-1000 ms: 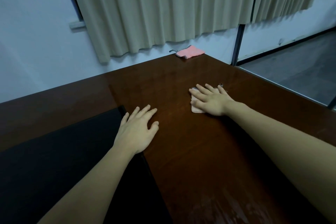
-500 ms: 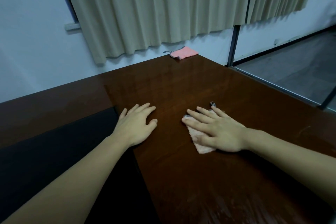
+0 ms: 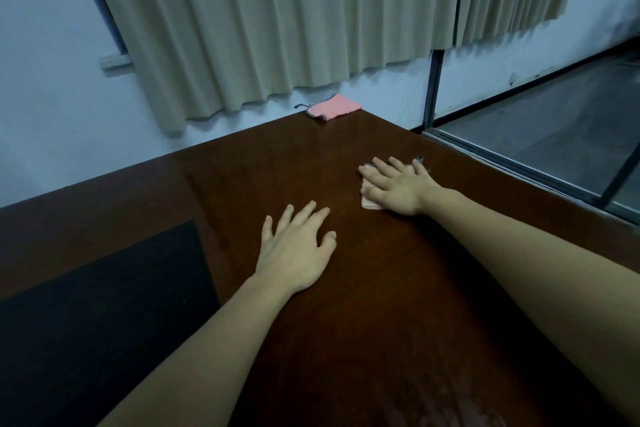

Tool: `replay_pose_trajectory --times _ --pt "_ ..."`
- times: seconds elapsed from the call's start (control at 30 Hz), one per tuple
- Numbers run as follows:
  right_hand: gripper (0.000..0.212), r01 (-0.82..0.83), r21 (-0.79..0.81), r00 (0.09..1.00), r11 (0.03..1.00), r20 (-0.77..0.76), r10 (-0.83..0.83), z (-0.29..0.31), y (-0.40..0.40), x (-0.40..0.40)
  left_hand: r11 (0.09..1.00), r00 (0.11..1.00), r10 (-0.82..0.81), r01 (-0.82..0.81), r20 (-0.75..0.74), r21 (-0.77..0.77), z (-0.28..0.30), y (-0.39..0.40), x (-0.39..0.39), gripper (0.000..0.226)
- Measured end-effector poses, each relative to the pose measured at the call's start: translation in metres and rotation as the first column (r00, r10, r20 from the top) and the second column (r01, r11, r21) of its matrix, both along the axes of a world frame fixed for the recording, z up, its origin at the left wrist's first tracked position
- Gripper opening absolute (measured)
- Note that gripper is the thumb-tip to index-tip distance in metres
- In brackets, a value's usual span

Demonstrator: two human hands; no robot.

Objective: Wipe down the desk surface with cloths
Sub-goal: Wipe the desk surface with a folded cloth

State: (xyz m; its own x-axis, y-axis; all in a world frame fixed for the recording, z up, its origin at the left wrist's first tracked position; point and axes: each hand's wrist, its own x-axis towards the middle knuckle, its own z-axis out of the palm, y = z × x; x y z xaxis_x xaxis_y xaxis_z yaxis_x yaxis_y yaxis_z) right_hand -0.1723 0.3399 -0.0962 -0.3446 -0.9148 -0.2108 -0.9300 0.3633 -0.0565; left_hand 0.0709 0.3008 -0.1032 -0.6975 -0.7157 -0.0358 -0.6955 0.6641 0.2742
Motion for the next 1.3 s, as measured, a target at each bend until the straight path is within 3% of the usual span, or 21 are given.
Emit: replay_pose_trajectory --times 0.17,0.27,0.43,0.73,0.83,1.07,1.17,1.3 --pt "0.061 -0.308 0.006 0.951 0.951 -0.009 0.308 0.002 0.069 0.047 1.0 1.0 0.002 -0.002 0.014 -0.023 -0.003 0.001 0.0 0.056" --pt "0.06 -0.394 -0.015 0.919 0.919 0.013 0.394 -0.001 0.112 0.057 0.999 1.0 0.011 -0.01 0.02 -0.038 -0.003 0.001 -0.001 0.055" --pt "0.059 -0.313 0.013 0.95 0.95 0.009 0.313 0.001 0.1 0.023 0.999 1.0 0.007 -0.006 0.021 -0.048 -0.005 0.001 -0.002 0.055" --pt "0.064 0.045 -0.002 0.999 0.999 -0.006 -0.045 -0.001 -0.008 -0.044 1.0 1.0 -0.002 0.002 0.01 -0.02 -0.001 0.001 -0.002 0.055" --pt "0.065 -0.01 0.005 1.0 1.0 0.0 0.01 -0.001 -0.006 -0.025 1.0 1.0 -0.002 0.003 0.025 -0.024 0.0 0.0 -0.002 0.055" --pt "0.062 -0.336 0.002 0.941 0.942 0.042 0.335 0.001 0.088 0.023 0.999 0.999 0.003 -0.001 0.047 -0.047 -0.002 0.0 -0.004 0.055" --pt "0.065 -0.305 0.013 0.952 0.952 0.043 0.304 0.002 0.101 0.008 0.999 0.999 0.001 0.001 0.051 -0.044 -0.001 -0.001 -0.005 0.055" --pt "0.061 -0.12 -0.004 0.993 0.993 -0.002 0.12 -0.001 0.072 -0.035 0.999 0.999 -0.003 0.005 0.046 -0.043 -0.002 -0.001 -0.004 0.055"
